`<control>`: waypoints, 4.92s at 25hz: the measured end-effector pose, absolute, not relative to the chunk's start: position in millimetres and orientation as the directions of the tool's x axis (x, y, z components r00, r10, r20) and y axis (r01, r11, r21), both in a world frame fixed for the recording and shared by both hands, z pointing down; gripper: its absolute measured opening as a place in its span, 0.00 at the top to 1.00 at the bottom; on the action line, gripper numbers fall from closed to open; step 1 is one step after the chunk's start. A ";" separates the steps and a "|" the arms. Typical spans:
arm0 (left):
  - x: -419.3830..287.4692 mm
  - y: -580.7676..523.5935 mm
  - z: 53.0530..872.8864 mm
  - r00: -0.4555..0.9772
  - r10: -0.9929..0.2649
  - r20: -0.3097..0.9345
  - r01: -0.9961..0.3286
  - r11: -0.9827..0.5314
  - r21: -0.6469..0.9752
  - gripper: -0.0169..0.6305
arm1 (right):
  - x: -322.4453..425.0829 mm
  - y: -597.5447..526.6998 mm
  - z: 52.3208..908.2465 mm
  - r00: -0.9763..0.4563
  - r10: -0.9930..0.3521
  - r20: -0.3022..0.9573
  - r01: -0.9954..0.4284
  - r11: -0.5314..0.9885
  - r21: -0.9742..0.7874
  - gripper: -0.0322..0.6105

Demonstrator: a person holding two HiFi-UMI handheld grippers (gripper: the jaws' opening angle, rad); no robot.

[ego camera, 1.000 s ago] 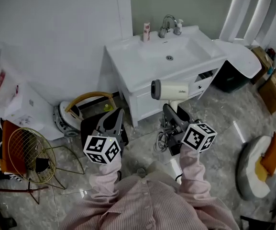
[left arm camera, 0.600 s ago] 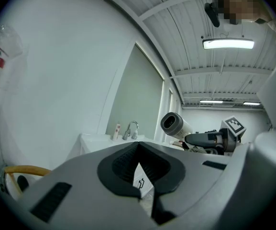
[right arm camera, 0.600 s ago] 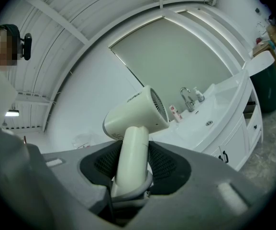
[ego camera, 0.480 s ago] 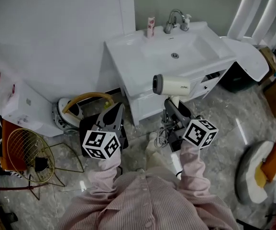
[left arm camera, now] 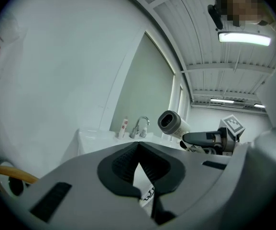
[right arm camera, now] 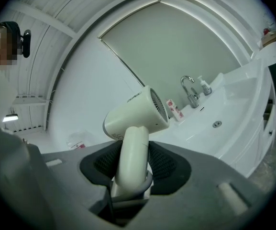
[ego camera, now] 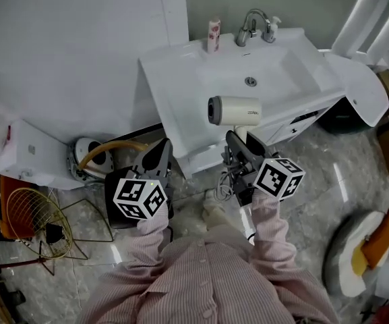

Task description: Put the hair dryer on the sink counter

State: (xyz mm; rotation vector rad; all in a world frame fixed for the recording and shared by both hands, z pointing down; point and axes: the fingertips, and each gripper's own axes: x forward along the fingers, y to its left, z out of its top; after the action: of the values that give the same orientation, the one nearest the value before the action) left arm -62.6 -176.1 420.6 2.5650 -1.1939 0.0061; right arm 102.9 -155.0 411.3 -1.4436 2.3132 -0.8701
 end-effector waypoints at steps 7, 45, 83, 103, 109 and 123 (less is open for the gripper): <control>-45.6 -232.7 431.3 0.593 -0.786 0.176 -0.793 -0.532 0.297 0.98 | 117.3 -228.2 419.9 -0.534 -0.839 0.104 -0.679 0.352 -0.644 0.68; -42.9 -389.6 537.3 0.528 -0.751 0.396 -0.822 -0.334 0.462 0.98 | 59.5 -445.8 546.2 -0.649 -0.621 0.440 -0.722 0.320 -0.614 0.68; -35.3 -404.4 548.2 0.529 -0.734 0.425 -0.822 -0.320 0.472 0.98 | 44.4 -445.4 611.2 -0.624 -0.460 0.632 -0.778 0.295 -0.554 0.68; -32.5 -406.4 530.9 0.563 -0.742 0.364 -0.793 -0.362 0.490 0.98 | 58.8 -446.7 589.3 -0.561 -0.571 0.599 -0.823 0.302 -0.482 0.65; -27.3 -402.5 513.1 0.590 -0.736 0.331 -0.781 -0.417 0.466 0.98 | 65.7 -440.4 566.8 -0.564 -0.630 0.535 -0.822 0.363 -0.439 0.68; -27.5 -373.9 475.5 0.607 -0.747 0.271 -0.785 -0.513 0.346 0.98 | 71.9 -402.8 507.9 -0.633 -0.686 0.360 -0.764 0.477 -0.435 0.94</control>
State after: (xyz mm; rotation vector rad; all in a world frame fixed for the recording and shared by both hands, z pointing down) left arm -27.5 -373.9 475.5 2.4008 -1.2189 0.1201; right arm 71.9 -402.8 507.9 -1.3893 2.8142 -0.9446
